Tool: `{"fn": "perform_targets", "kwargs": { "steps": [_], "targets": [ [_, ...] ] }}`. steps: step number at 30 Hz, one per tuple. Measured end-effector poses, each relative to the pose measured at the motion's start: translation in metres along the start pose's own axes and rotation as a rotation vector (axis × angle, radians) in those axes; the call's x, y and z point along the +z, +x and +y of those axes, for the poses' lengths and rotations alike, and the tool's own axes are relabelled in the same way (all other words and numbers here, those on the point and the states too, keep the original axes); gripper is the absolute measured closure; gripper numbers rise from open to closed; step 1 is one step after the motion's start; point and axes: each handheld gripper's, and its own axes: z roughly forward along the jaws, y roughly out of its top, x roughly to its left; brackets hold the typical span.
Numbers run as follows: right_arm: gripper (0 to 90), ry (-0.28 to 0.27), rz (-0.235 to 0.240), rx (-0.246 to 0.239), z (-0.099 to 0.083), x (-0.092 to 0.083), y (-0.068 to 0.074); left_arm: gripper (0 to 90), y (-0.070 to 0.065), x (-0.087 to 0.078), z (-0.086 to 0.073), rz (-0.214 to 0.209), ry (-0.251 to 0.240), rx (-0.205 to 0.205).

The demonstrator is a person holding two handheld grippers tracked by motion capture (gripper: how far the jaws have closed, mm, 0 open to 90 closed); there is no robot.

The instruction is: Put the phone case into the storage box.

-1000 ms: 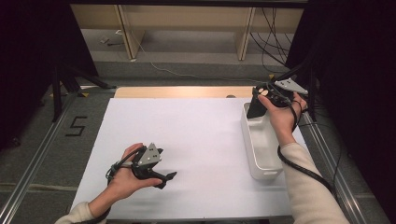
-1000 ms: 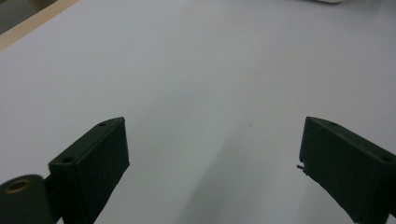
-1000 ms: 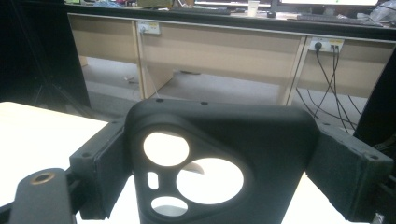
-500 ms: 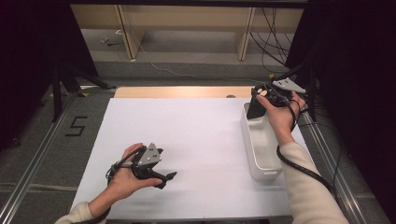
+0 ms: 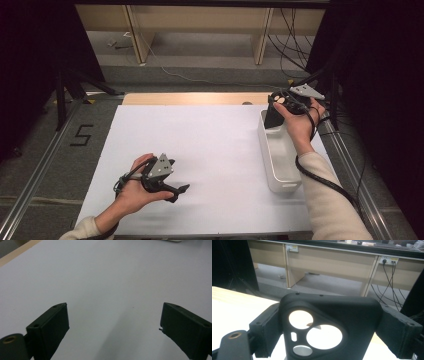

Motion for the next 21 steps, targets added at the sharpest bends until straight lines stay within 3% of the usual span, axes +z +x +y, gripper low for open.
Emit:
{"fn": "perform_targets", "kwargs": {
  "steps": [21],
  "targets": [
    [14.9, 0.021, -0.001, -0.011, -0.0033, 0.0064, 0.0016, 8.0, -0.0001, 0.0011, 0.0, -0.005, 0.001, -0.001]
  ]
}}
